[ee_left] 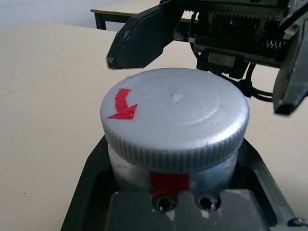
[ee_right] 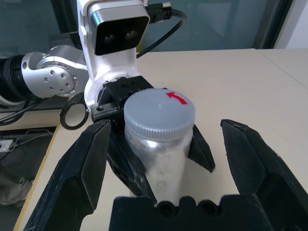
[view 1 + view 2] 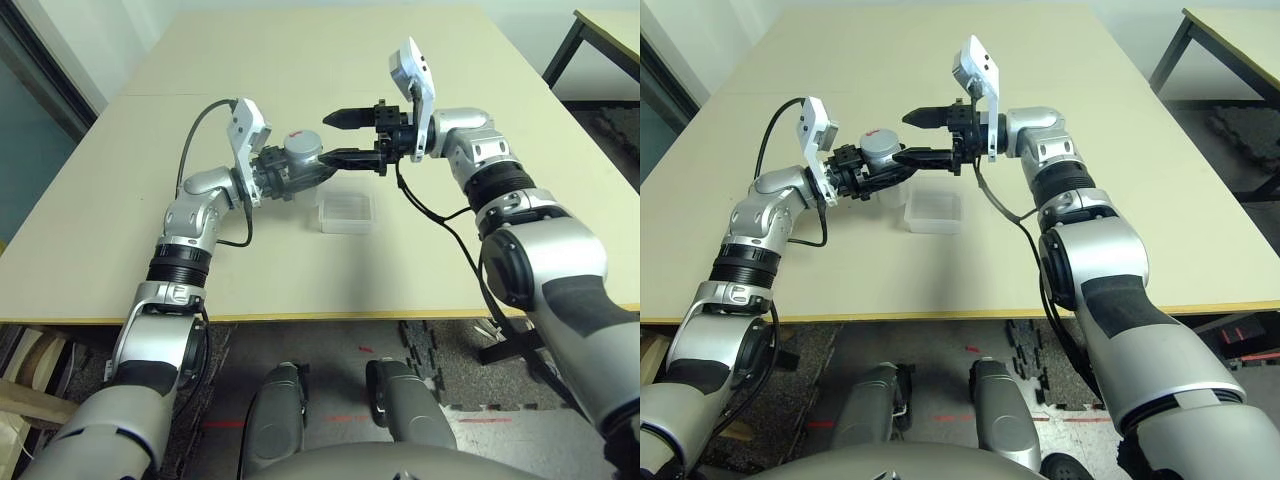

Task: Pour the medicine from the bottle into the box.

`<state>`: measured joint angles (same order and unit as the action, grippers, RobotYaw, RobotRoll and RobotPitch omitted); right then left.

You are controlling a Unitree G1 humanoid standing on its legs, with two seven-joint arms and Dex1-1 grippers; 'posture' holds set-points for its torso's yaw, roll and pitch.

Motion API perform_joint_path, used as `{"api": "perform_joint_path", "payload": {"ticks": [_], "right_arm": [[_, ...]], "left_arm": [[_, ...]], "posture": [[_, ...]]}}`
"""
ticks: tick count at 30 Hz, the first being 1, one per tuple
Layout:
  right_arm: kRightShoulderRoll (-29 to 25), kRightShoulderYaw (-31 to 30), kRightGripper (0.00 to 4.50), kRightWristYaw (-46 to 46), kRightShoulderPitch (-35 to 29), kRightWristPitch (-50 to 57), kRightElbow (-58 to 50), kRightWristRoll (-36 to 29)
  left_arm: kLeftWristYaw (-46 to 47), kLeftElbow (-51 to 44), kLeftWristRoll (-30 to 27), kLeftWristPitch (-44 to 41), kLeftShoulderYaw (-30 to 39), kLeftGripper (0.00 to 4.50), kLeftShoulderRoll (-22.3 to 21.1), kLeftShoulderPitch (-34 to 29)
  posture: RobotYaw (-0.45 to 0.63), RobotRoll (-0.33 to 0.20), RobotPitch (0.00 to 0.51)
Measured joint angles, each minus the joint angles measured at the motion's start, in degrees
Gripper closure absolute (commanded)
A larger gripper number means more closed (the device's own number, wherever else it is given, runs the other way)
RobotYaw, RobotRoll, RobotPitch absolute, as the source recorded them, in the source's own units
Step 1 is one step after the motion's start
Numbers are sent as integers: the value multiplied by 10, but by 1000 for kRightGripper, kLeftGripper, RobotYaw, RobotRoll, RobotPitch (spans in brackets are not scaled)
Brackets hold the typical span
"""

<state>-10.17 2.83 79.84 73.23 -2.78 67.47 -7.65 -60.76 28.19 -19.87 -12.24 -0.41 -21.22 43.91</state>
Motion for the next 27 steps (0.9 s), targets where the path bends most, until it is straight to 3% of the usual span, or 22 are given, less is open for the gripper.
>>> {"api": "perform_joint_path", "payload": {"ticks": [27], "right_arm": [[44,-9,0,-83,19,-30,12,27]], "left_arm": [[0,-3,0,-3,0,1816,0,-1]], "posture": [[-122,0,94]]}}
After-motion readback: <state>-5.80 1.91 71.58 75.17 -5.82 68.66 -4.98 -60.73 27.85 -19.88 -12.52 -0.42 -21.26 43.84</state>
